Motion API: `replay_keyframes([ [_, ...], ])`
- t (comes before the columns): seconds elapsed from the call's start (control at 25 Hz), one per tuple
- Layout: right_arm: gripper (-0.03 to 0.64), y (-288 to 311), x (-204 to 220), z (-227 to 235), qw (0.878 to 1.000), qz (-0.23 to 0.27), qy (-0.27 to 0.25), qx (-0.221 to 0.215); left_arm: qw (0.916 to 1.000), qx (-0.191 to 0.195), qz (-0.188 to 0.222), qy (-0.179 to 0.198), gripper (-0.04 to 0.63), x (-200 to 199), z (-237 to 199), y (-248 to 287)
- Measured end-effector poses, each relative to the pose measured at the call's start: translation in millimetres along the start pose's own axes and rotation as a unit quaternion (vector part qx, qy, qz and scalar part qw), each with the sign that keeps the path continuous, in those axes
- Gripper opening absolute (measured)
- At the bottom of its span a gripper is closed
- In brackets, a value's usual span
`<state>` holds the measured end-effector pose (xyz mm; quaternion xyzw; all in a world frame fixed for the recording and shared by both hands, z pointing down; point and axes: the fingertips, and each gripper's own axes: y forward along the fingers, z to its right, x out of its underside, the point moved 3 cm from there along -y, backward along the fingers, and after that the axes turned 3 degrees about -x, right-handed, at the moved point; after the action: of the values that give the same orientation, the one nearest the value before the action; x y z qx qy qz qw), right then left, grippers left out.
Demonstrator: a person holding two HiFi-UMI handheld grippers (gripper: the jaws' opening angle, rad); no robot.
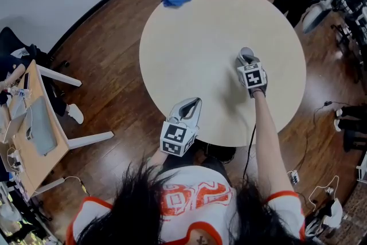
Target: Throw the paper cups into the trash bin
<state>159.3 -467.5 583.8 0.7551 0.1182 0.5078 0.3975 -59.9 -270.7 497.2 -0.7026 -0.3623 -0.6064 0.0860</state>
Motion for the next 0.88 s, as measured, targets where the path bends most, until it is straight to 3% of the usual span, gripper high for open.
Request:
replay_keyframes([
  [0.12, 0.063, 1, -2, 3, 1.000, -0.003, 0.005, 0.008, 1.0000, -0.006, -0.001, 0.002, 0.000, 2, -5, 0],
  [0.28, 0.057, 3, -4, 0, 1.000, -0.021, -0.013, 0.003, 1.0000, -0.006, -0.001, 0.000, 0.000, 4, -6, -1],
  [0.52, 0.051, 18, 19, -5, 0.991, -0.116, -0.066, -0.018, 0.9999, -0.015, -0.002, -0.001, 0.000, 4, -6, -2],
  [0.88, 0.028, 8, 21, -17, 0.996, -0.087, -0.029, -0.021, 0.9998, -0.021, 0.000, 0.000, 0.000, 2, -14, -8],
])
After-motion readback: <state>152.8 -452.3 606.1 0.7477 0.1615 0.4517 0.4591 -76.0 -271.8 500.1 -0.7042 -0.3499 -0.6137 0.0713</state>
